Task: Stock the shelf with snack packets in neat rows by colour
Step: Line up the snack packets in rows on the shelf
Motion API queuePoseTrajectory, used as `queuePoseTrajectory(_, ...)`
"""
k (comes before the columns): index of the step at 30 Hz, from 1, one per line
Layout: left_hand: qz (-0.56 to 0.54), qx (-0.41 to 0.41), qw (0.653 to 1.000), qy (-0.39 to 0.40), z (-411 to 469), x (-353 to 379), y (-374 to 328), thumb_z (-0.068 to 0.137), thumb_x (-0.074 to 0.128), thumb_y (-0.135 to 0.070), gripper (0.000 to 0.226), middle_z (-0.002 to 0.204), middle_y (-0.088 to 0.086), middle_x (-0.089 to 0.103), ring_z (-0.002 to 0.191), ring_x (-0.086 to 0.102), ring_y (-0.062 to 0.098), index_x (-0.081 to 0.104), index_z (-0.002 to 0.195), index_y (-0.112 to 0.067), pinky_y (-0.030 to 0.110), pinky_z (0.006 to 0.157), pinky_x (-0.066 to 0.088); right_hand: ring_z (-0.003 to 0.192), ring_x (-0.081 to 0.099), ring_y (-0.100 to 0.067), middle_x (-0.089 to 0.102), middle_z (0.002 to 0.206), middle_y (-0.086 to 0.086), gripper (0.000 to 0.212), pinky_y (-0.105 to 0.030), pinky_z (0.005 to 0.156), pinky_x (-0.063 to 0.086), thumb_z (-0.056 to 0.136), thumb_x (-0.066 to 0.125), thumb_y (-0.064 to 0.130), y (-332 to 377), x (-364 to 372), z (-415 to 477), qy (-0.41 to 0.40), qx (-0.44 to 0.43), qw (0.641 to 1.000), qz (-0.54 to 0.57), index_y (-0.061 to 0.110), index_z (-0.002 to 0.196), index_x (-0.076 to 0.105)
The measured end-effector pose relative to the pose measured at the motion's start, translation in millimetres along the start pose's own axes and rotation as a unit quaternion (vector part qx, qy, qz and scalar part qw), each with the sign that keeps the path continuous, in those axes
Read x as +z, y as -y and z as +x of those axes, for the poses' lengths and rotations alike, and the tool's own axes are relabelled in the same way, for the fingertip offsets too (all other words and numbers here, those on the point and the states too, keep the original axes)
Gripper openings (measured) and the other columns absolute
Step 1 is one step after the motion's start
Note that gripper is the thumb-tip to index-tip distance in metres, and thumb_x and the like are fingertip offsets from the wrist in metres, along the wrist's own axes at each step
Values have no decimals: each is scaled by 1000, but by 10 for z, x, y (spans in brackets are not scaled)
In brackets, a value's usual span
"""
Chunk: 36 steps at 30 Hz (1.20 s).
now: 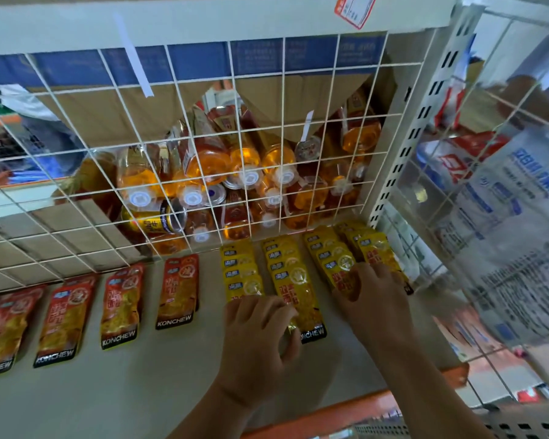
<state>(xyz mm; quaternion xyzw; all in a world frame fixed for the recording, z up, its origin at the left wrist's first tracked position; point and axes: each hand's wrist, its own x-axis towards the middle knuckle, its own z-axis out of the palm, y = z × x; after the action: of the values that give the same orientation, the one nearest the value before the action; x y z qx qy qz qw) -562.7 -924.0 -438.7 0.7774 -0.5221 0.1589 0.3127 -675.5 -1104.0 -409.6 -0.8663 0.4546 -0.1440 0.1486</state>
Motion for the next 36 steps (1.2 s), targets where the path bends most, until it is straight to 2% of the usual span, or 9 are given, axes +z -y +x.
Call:
queuePoseTrajectory(4, -7, 0, 1000, 0, 0, 3, -1, 83, 68, -32, 18, 105, -7, 65, 97, 60, 23, 72, 98, -24, 41, 87, 40, 111, 49, -32, 60, 117, -7, 49, -45, 93, 46, 78, 77, 49, 18, 24, 2, -5, 5, 1000, -5, 20, 115, 63)
queuePoseTrajectory(13, -8, 4, 1000, -3, -1, 3, 2, 82, 67, -30, 17, 103, -6, 65, 95, 61, 23, 72, 96, -23, 38, 87, 37, 103, 55, -37, 63, 106, -8, 59, -46, 86, 48, 64, 84, 53, 83, 59, 8, -13, 11, 1000, -20, 20, 106, 61)
queuePoseTrajectory(21, -8, 8, 1000, -4, 3, 16, 13, 82, 67, -30, 16, 101, -7, 65, 94, 61, 22, 73, 95, -22, 39, 85, 39, 102, 56, -39, 63, 103, -10, 57, -49, 85, 49, 66, 84, 48, 126, 95, 35, -14, 18, 1000, -11, 16, 106, 59)
queuePoseTrajectory(30, -7, 5, 1000, 0, 4, 18, 7, 81, 67, -30, 16, 100, -7, 65, 94, 61, 21, 72, 94, -24, 41, 86, 41, 111, 54, -36, 60, 112, -9, 55, -50, 92, 46, 72, 79, 44, 164, 85, 53, -3, 31, 1000, -4, 18, 117, 58)
queuePoseTrajectory(36, -7, 6, 1000, 3, 3, 20, 18, 81, 66, -30, 15, 100, -7, 64, 95, 60, 21, 71, 94, -24, 40, 87, 40, 107, 57, -37, 63, 109, -9, 53, -50, 89, 46, 71, 80, 41, 172, 122, 62, -14, 27, 1000, -9, 18, 114, 59)
